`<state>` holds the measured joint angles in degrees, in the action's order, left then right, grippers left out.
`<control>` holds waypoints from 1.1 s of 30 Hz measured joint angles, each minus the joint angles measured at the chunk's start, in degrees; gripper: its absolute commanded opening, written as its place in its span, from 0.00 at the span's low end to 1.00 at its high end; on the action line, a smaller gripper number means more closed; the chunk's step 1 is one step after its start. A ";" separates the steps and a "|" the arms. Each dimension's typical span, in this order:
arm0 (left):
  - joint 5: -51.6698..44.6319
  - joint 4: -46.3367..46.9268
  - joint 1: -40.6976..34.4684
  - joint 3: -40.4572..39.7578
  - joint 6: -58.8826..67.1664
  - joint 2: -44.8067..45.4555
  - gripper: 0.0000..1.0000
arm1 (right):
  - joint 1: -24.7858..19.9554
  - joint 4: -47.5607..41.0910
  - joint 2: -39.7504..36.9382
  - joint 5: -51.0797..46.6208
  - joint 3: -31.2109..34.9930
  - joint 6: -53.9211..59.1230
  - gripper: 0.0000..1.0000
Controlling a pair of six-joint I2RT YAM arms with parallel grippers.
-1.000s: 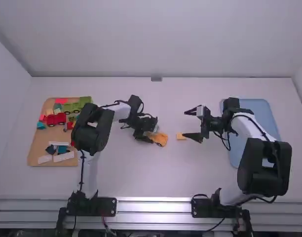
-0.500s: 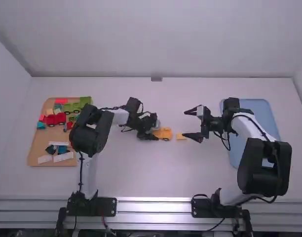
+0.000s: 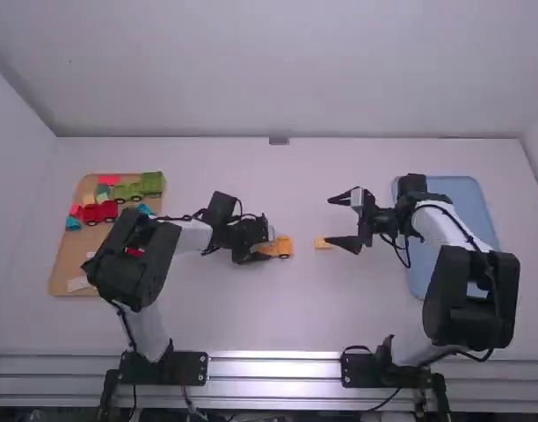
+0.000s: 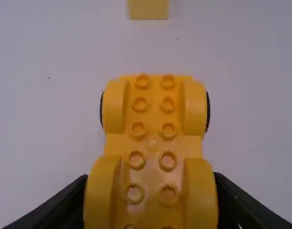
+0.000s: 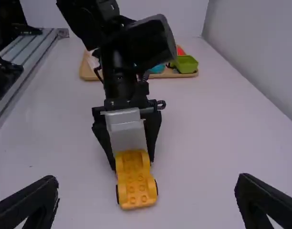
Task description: Assemble lego blocks to make yellow taxi
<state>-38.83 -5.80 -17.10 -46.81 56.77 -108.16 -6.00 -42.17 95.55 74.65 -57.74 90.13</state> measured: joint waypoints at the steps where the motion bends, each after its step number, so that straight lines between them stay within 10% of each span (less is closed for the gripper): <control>1: 0.15 -0.46 0.00 0.55 0.00 0.02 0.71 | 0.00 0.02 0.00 -0.13 0.00 -0.20 0.99; 8: 1.05 -3.91 0.22 2.99 -0.79 0.00 0.99 | 0.00 0.17 0.00 -0.31 0.00 -3.45 0.99; 33: -8.00 -24.87 0.22 7.67 -12.39 -4.17 0.95 | 3.37 36.48 1.14 -16.00 18.05 -19.65 0.99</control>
<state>-46.83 -30.68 -16.88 -39.13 44.38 -112.33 -2.63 -5.69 96.68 58.65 -39.68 70.48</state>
